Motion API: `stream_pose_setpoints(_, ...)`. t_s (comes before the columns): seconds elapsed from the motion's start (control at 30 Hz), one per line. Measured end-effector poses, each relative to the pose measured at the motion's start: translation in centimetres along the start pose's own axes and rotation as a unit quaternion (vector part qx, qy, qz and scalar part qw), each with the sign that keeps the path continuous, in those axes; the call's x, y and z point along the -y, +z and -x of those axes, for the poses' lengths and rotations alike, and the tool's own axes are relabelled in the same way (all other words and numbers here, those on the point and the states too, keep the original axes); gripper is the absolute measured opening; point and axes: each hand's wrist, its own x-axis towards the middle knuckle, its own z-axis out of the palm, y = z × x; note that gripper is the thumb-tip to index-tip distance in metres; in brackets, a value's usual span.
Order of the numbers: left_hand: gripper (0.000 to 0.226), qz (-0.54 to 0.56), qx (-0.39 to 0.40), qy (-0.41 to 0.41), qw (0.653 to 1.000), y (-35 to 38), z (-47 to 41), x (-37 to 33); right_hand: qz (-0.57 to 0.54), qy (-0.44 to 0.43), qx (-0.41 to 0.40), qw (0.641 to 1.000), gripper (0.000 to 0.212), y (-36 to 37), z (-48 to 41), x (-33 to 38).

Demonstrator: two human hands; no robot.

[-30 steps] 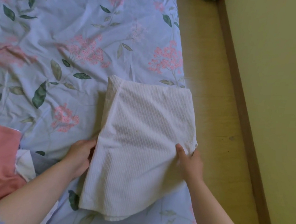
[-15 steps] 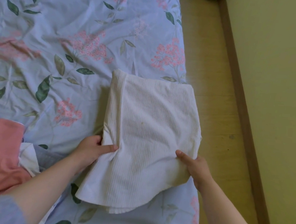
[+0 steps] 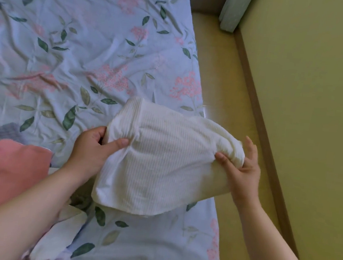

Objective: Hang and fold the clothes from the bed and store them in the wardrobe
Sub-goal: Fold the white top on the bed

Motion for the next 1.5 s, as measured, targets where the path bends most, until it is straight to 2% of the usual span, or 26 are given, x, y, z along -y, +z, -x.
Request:
stream_pose_setpoints(0.1, 0.011, 0.023, -0.003, -0.004, 1.000, -2.2, 3.6, -2.1, -0.004, -0.050, 0.016, 0.999, 0.042, -1.5, 3.0, 2.5)
stream_pose_setpoints(0.23, 0.009, 0.018, -0.014, 0.000, 1.000, -4.8, 8.2, -3.7, -0.031, -0.001, 0.044, 0.999, 0.022, -2.4, 7.4, 5.1)
stream_pose_setpoints(0.3, 0.020, 0.001, -0.023, 0.006, 1.000, -6.1, 9.9, -4.0, -0.034, 0.018, 0.060, 0.997, 0.029, -2.4, 9.1, 5.8)
stream_pose_setpoints(0.37, 0.030, 0.020, 0.010, 0.004, 1.000, -7.5, 11.1, -4.2, -0.028, 0.031, 0.073, 0.996, 0.046, -2.5, 10.1, 5.7)
stream_pose_setpoints(0.43, 0.025, 0.049, 0.070, -0.004, 0.996, -8.6, 11.8, -4.2, -0.004, 0.064, 0.090, 0.994, 0.051, -2.7, 10.4, 5.2)
stream_pose_setpoints(0.47, 0.028, 0.054, 0.094, -0.017, 0.994, -8.9, 11.8, -4.0, 0.015, 0.085, 0.097, 0.991, 0.050, -2.5, 10.2, 4.8)
stream_pose_setpoints(0.57, 0.055, 0.034, 0.139, -0.101, 0.985, -8.4, 10.1, -1.5, 0.079, 0.137, 0.095, 0.983, 0.039, -0.7, 8.2, 2.6)
stream_pose_setpoints(0.6, 0.056, 0.029, 0.144, -0.127, 0.981, -7.7, 9.1, -0.3, 0.096, 0.151, 0.087, 0.980, 0.035, 0.3, 7.1, 1.6)
stream_pose_setpoints(0.7, 0.050, -0.028, 0.096, -0.158, 0.982, -4.3, 5.8, 4.0, 0.123, 0.183, 0.058, 0.974, 0.030, 3.5, 3.7, -1.7)
stream_pose_setpoints(0.77, 0.044, -0.106, 0.051, -0.122, 0.986, -1.7, 3.7, 6.7, 0.152, 0.198, 0.034, 0.968, 0.036, 5.5, 2.2, -4.1)
stream_pose_setpoints(0.83, 0.039, -0.135, 0.018, -0.085, 0.987, 0.4, 1.9, 8.6, 0.150, 0.206, 0.004, 0.967, 0.036, 6.9, 1.3, -6.2)
stream_pose_setpoints(0.97, 0.040, -0.099, -0.022, -0.072, 0.992, 2.9, 0.4, 10.2, 0.175, 0.193, -0.002, 0.965, 0.034, 7.8, 1.6, -8.7)
stream_pose_setpoints(1.07, 0.049, -0.060, -0.036, -0.124, 0.990, 3.3, 0.7, 10.7, 0.176, 0.208, 0.035, 0.962, 0.032, 7.4, 3.3, -10.0)
stream_pose_setpoints(1.17, 0.068, 0.050, 0.022, -0.242, 0.969, 2.8, 1.1, 10.2, 0.128, 0.242, 0.015, 0.962, 0.035, 7.1, 4.0, -10.5)
stream_pose_setpoints(1.2, 0.068, 0.077, 0.049, -0.266, 0.960, 2.6, 1.2, 10.2, 0.110, 0.252, 0.012, 0.961, 0.033, 7.1, 3.9, -10.4)
stream_pose_setpoints(1.3, 0.059, 0.125, 0.113, -0.289, 0.942, 2.2, 1.1, 9.9, 0.061, 0.277, 0.035, 0.958, 0.039, 7.1, 3.2, -9.1)
stream_pose_setpoints(1.4, 0.059, 0.169, 0.165, -0.304, 0.923, 1.2, 1.0, 9.7, -0.032, 0.349, 0.054, 0.935, 0.041, 7.2, 2.2, -7.7)
stream_pose_setpoints(1.47, 0.055, 0.176, 0.201, -0.289, 0.919, 0.4, 1.3, 9.7, -0.007, 0.355, 0.048, 0.934, 0.038, 7.1, 2.2, -7.0)
stream_pose_setpoints(1.5, 0.050, 0.173, 0.213, -0.278, 0.920, 0.1, 1.6, 9.8, 0.016, 0.330, 0.029, 0.943, 0.035, 7.1, 2.5, -6.9)
